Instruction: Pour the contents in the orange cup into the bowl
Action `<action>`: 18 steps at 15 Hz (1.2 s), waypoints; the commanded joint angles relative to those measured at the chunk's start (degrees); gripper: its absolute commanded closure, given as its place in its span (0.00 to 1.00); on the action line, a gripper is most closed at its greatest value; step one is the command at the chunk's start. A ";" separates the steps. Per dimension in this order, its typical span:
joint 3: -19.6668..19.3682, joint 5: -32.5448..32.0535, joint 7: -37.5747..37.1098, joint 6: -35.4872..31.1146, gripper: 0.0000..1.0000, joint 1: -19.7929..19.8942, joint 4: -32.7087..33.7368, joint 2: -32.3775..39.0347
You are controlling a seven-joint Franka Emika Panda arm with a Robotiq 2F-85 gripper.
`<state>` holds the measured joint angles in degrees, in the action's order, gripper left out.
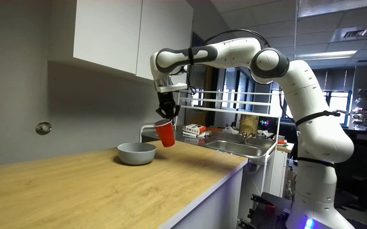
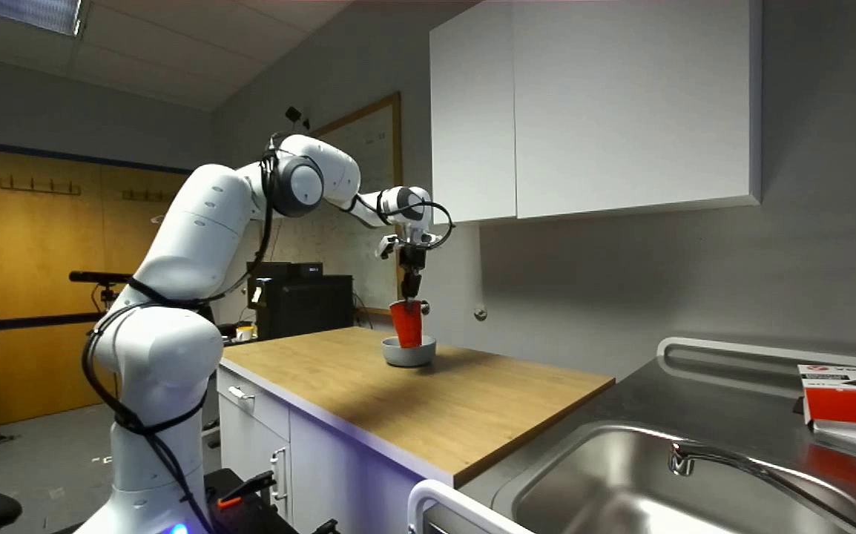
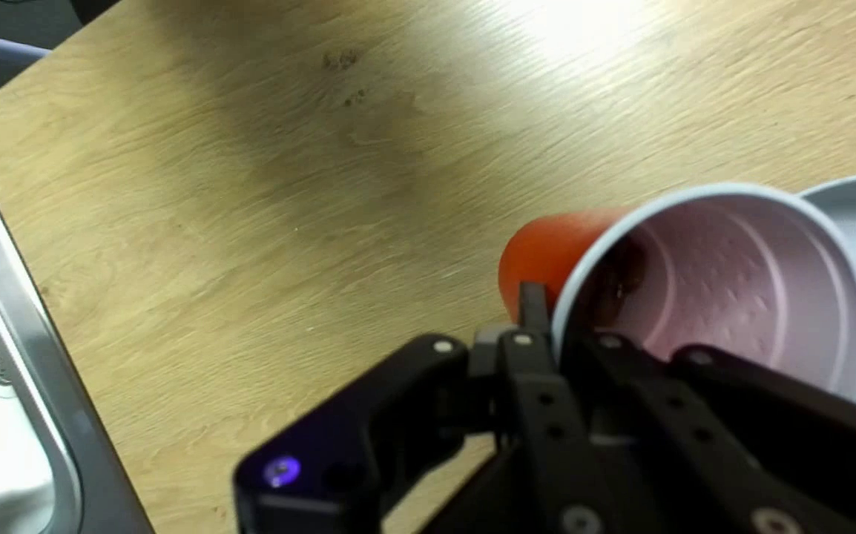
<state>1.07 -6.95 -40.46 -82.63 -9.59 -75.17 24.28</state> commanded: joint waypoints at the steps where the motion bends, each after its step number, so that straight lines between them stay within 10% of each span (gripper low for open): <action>1: -1.22 -5.52 -5.23 9.09 0.96 -4.37 13.69 8.85; 18: -8.44 -28.43 -6.16 29.04 0.96 -19.23 43.44 30.41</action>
<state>-5.61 -34.20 -47.57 -55.59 -28.55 -40.07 49.67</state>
